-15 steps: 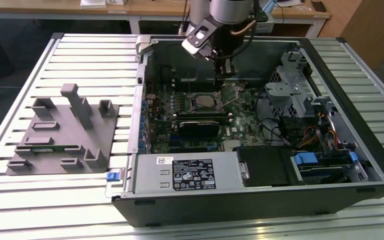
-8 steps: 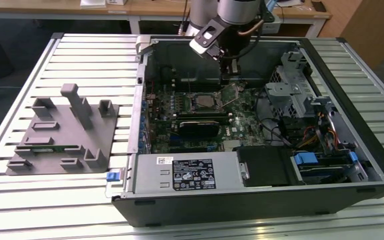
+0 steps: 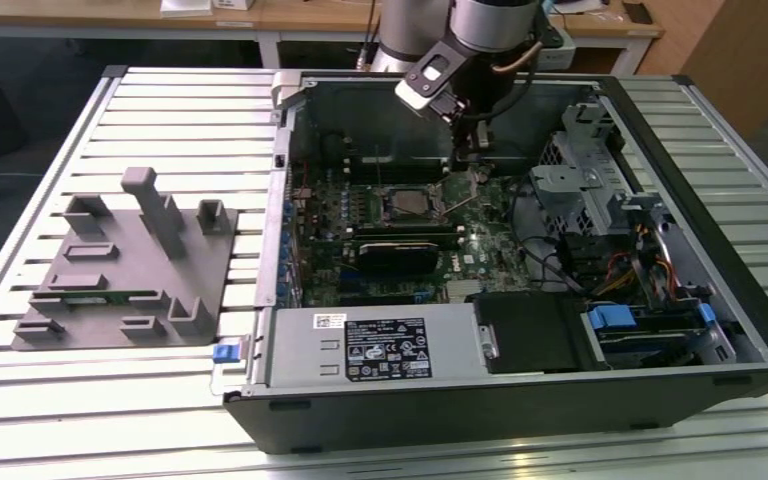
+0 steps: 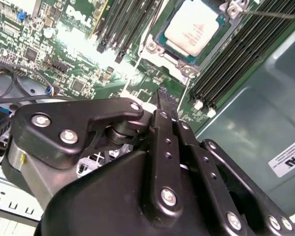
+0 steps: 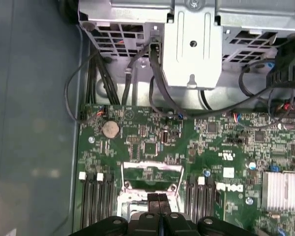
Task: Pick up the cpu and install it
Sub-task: 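Close the cpu cover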
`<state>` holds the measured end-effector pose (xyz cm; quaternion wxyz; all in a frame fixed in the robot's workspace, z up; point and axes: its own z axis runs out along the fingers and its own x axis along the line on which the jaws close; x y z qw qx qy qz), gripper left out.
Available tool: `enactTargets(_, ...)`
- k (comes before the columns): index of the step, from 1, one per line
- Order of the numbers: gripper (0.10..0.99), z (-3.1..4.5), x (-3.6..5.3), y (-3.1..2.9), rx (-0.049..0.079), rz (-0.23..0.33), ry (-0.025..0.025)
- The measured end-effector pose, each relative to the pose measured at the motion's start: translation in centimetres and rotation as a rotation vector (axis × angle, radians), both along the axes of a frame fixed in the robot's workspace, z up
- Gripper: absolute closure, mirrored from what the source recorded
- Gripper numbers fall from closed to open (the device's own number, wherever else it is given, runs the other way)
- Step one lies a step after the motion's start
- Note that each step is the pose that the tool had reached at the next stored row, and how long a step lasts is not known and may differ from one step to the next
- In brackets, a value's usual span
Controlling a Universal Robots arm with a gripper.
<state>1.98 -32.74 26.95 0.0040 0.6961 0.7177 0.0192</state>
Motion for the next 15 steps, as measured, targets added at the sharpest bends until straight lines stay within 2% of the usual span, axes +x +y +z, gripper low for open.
enactTargets(3, 0.98, -0.19, 0.24, 0.01, 0.0, 0.002, 0.0001)
enactTargets(4, 0.98, -0.46, 0.48, 0.01, 0.0, 0.024, 0.0)
enactTargets(9, 0.98, -0.79, 1.26, 0.19, -0.001, 0.026, 0.0008)
enactTargets(15, 0.98, -0.9, 1.59, 0.32, -0.001, 0.026, 0.0008)
